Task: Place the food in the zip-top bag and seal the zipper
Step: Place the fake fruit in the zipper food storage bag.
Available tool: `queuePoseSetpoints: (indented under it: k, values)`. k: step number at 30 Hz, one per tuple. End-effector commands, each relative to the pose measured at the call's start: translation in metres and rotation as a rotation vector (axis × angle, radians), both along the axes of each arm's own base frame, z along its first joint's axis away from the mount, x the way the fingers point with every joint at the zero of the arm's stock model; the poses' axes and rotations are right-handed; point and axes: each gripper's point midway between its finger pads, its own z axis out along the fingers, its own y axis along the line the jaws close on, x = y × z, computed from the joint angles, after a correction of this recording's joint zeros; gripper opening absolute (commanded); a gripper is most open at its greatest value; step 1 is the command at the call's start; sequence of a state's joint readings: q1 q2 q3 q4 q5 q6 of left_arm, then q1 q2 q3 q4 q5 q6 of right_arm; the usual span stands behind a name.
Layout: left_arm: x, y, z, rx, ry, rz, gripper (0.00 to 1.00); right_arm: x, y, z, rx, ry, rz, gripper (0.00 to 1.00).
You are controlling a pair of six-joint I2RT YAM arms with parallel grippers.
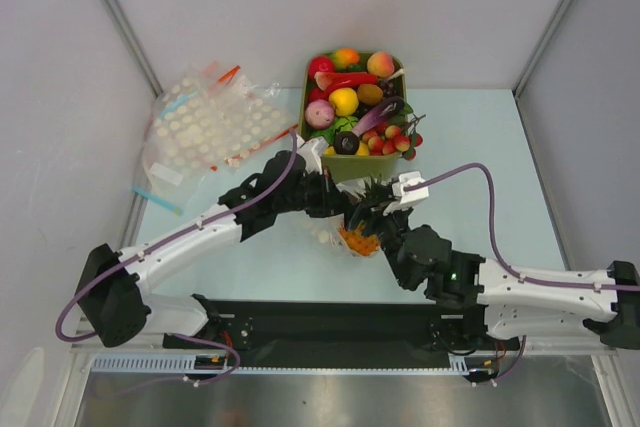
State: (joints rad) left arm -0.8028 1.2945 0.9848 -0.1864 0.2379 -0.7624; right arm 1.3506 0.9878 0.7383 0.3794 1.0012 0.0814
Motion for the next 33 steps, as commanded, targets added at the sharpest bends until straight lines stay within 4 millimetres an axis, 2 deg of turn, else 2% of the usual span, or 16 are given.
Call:
queuePoseSetpoints:
  k: [1, 3, 4, 5, 6, 7, 9, 16, 20, 23, 26, 28, 32, 33]
  values:
    - [0.006, -0.004, 0.011, -0.073, 0.003, -0.005, 0.00, -0.003, -0.002, 0.014, 0.030, 0.046, 0.056, 0.72]
    - [0.008, -0.002, 0.009, -0.078, 0.013, 0.001, 0.00, 0.003, -0.001, 0.016, 0.044, 0.072, 0.083, 0.71]
    - [0.009, -0.001, 0.008, -0.082, 0.018, 0.003, 0.00, 0.004, 0.000, 0.007, 0.029, 0.106, 0.101, 0.71]
    - [0.011, 0.001, 0.007, -0.080, 0.022, 0.012, 0.00, 0.013, -0.006, 0.002, 0.030, 0.129, 0.081, 0.71]
    - [0.012, 0.003, 0.007, -0.081, 0.023, 0.017, 0.00, 0.012, 0.001, 0.001, 0.036, 0.151, 0.136, 0.73]
    - [0.015, 0.005, 0.004, -0.079, 0.028, 0.027, 0.00, 0.012, 0.002, -0.008, 0.031, 0.197, 0.158, 0.75]
    - [0.019, 0.009, 0.003, -0.072, 0.021, 0.042, 0.00, 0.016, 0.005, -0.014, 0.038, 0.240, 0.210, 0.81]
    - [0.030, 0.015, -0.009, -0.031, 0.034, 0.073, 0.00, 0.025, -0.007, -0.036, 0.051, 0.355, 0.203, 0.90]
    - [0.033, 0.017, -0.009, -0.032, 0.035, 0.079, 0.00, 0.025, -0.011, -0.040, 0.055, 0.362, 0.196, 0.97]
    - [0.034, 0.021, -0.007, -0.036, 0.031, 0.085, 0.00, 0.023, -0.018, -0.034, 0.077, 0.335, 0.198, 0.99]
    - [0.035, 0.023, -0.006, -0.039, 0.032, 0.090, 0.00, 0.021, -0.031, -0.024, 0.114, 0.298, 0.186, 0.95]
    - [0.035, 0.022, -0.006, -0.043, 0.037, 0.087, 0.00, 0.019, -0.042, -0.022, 0.140, 0.288, 0.166, 0.85]
    - [0.035, 0.024, -0.005, -0.047, 0.034, 0.086, 0.00, 0.022, -0.063, -0.025, 0.168, 0.291, 0.107, 0.80]
    - [0.035, 0.024, -0.004, -0.050, 0.035, 0.089, 0.00, 0.025, -0.069, -0.025, 0.170, 0.292, 0.087, 0.76]
